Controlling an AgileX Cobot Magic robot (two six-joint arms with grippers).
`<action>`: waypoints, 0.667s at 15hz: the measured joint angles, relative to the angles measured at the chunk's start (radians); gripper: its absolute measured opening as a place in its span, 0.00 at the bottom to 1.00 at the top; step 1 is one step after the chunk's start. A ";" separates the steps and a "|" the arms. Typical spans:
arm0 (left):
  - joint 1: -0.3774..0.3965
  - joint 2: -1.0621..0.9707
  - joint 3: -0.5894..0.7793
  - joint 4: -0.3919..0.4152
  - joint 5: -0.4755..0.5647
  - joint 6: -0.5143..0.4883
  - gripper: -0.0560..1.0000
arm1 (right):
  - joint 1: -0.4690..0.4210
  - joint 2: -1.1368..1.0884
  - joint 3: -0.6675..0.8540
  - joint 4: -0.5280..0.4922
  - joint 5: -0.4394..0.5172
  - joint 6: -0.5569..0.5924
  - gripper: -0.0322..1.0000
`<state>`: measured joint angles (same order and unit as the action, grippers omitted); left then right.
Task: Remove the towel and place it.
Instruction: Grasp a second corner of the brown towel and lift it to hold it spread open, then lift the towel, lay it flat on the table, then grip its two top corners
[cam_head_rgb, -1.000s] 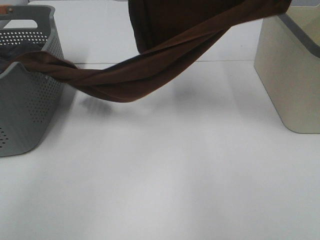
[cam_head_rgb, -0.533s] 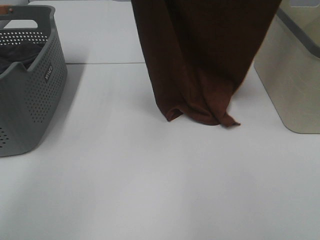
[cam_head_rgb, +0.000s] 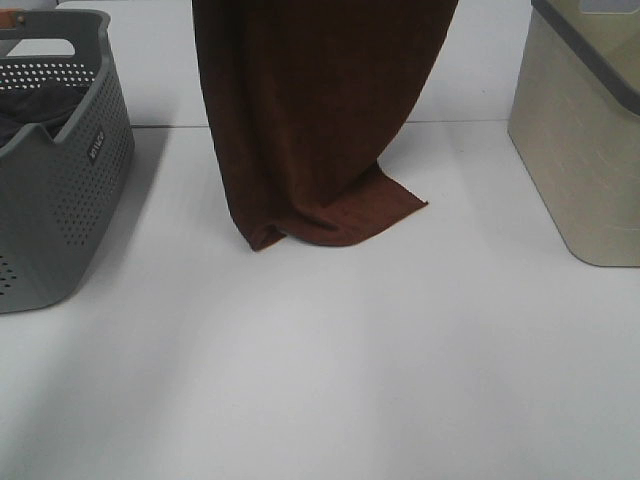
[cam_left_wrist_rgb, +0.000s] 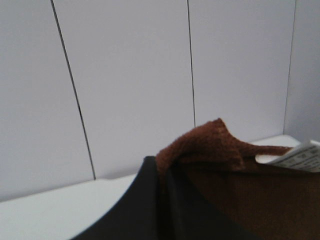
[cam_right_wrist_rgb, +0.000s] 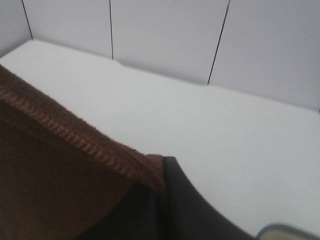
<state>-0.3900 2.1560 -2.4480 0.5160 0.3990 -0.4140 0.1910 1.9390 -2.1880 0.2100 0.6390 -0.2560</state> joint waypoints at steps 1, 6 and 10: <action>0.024 0.017 0.000 0.001 -0.098 -0.035 0.06 | 0.003 0.004 -0.006 0.005 -0.076 -0.016 0.03; 0.093 0.027 0.000 0.037 -0.529 -0.074 0.06 | 0.009 0.005 -0.022 0.147 -0.407 -0.039 0.03; 0.079 0.055 0.000 0.032 -0.293 -0.077 0.06 | 0.009 0.018 -0.022 0.146 -0.298 -0.123 0.03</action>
<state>-0.3110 2.2110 -2.4480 0.5480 0.1060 -0.4910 0.2000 1.9570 -2.2100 0.3560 0.3410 -0.3790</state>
